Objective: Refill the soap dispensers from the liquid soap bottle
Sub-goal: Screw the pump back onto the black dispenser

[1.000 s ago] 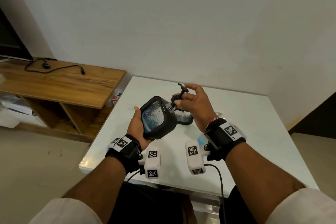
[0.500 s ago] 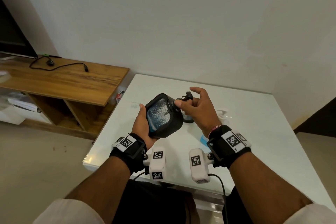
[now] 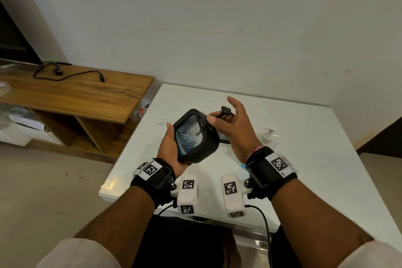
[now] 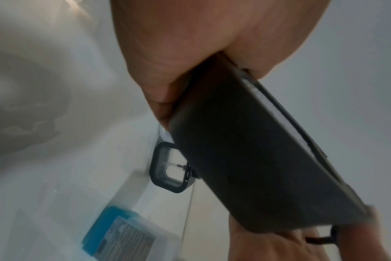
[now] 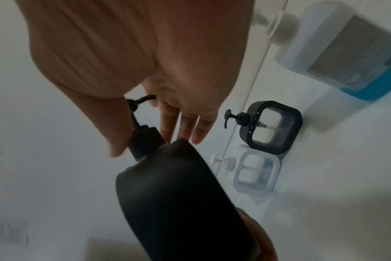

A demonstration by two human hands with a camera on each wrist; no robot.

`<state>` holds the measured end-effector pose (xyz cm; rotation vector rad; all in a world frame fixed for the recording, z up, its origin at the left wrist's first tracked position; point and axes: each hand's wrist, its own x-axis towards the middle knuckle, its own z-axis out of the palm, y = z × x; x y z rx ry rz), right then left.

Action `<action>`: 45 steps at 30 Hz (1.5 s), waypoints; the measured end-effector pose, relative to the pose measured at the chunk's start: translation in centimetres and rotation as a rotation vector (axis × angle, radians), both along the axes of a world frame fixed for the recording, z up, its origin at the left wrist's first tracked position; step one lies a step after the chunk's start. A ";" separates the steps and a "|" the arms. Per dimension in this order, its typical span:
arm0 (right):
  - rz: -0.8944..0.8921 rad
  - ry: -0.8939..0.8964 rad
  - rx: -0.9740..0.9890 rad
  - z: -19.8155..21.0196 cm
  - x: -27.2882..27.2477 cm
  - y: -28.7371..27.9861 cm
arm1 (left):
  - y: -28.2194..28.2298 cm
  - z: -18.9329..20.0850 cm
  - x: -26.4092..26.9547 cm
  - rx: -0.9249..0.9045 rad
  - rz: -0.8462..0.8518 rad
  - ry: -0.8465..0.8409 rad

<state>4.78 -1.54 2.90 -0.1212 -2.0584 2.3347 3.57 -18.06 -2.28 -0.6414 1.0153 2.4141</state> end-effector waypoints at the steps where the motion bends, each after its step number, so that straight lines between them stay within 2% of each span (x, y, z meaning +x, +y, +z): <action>1: 0.022 -0.007 -0.025 -0.1 0.0 0.0 | 0.1 0.0 0.0 -0.006 0.012 0.003; 15: -0.006 0.067 0.031 -0.4 0.1 -0.3 | 0.4 -0.1 0.0 -0.012 0.021 -0.002; 23: -0.100 0.076 0.034 -0.5 0.0 -0.8 | 0.6 -0.3 0.4 -0.038 0.010 0.004; 26: -0.128 0.066 0.047 -0.7 -0.3 -0.9 | 1.0 -0.3 0.5 -0.078 0.047 0.029; 31: -0.263 0.012 0.101 -1.2 -0.5 -1.9 | 1.7 -0.6 1.2 -0.269 0.157 0.086; 35: -0.200 -0.051 0.112 -0.8 -0.4 -1.1 | 1.6 -0.7 0.8 -0.252 0.149 0.108; 40: 0.002 0.071 0.193 -0.1 -0.3 0.7 | 1.4 -0.9 0.7 -0.200 0.097 0.092; 45: -0.135 -0.003 0.341 -0.9 -0.5 -0.6 | 1.8 -1.1 1.1 -0.306 0.138 0.080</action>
